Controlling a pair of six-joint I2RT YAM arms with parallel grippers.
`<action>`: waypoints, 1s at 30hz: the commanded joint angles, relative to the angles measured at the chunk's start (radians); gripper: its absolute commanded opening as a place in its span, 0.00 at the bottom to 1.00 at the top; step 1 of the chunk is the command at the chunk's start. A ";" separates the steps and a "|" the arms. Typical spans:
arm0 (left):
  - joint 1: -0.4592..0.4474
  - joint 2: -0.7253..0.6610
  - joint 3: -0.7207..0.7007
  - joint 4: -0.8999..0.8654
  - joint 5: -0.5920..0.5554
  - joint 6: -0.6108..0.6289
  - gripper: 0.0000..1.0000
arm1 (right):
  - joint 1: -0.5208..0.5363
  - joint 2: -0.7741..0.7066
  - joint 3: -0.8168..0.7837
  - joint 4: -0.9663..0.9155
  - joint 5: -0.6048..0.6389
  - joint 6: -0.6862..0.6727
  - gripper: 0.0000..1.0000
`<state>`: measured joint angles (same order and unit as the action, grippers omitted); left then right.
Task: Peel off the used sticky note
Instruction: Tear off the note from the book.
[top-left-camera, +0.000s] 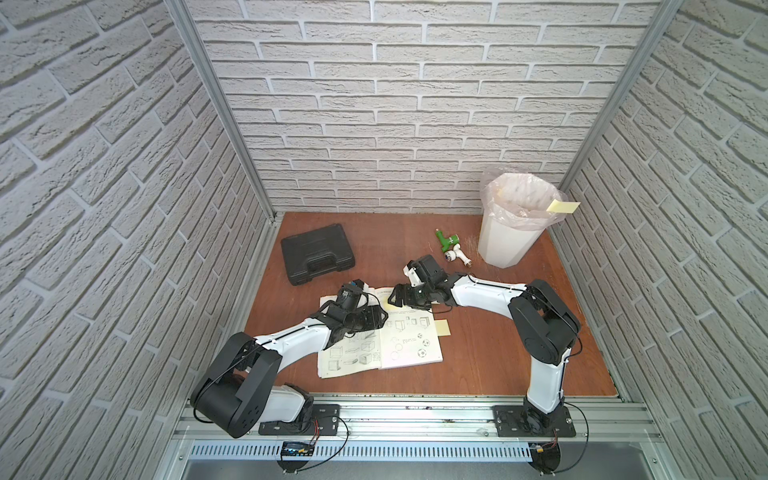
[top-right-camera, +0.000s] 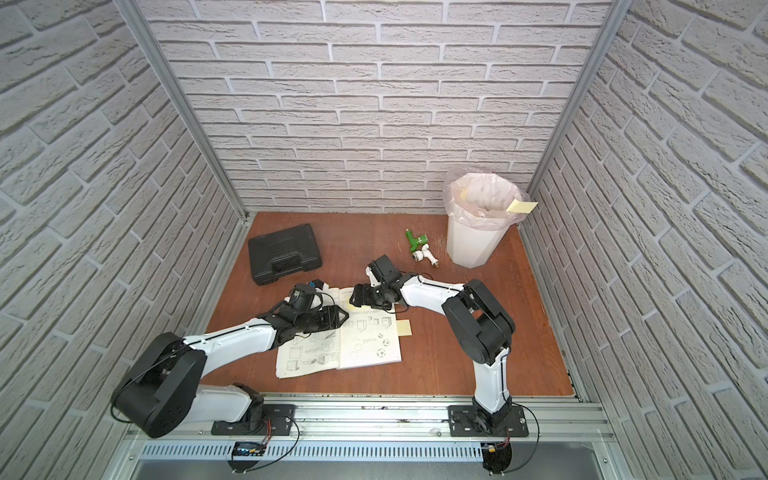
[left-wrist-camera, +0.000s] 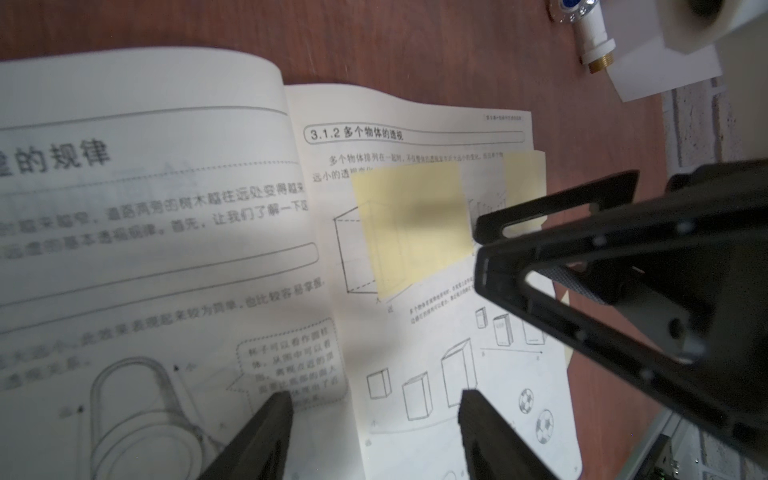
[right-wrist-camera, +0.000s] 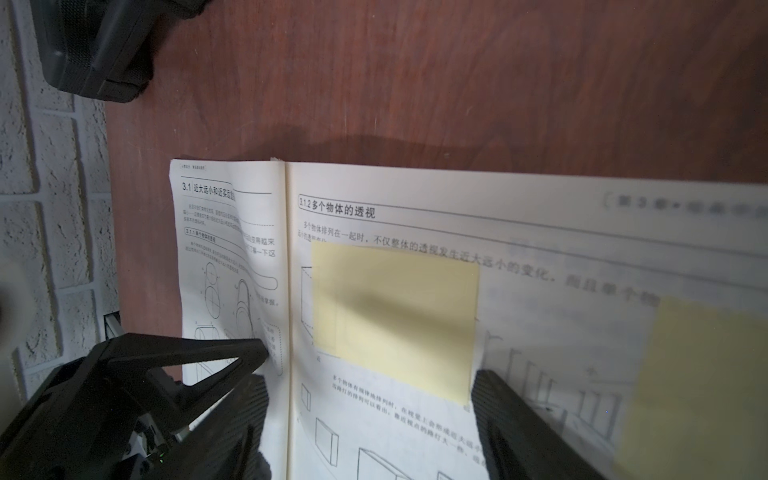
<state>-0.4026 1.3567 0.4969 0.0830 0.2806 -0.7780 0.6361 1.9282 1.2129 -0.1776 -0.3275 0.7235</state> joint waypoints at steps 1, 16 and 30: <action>0.008 0.029 -0.034 -0.037 -0.017 0.015 0.69 | 0.017 0.043 0.002 0.020 -0.038 0.031 0.82; 0.011 0.032 -0.037 -0.031 -0.011 0.018 0.70 | 0.030 0.089 0.039 0.007 -0.035 0.045 0.78; 0.028 0.025 -0.052 -0.027 -0.002 0.020 0.70 | 0.045 0.107 0.084 -0.057 -0.009 0.020 0.58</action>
<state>-0.3885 1.3605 0.4850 0.1051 0.3050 -0.7776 0.6632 2.0048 1.2907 -0.1680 -0.3466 0.7586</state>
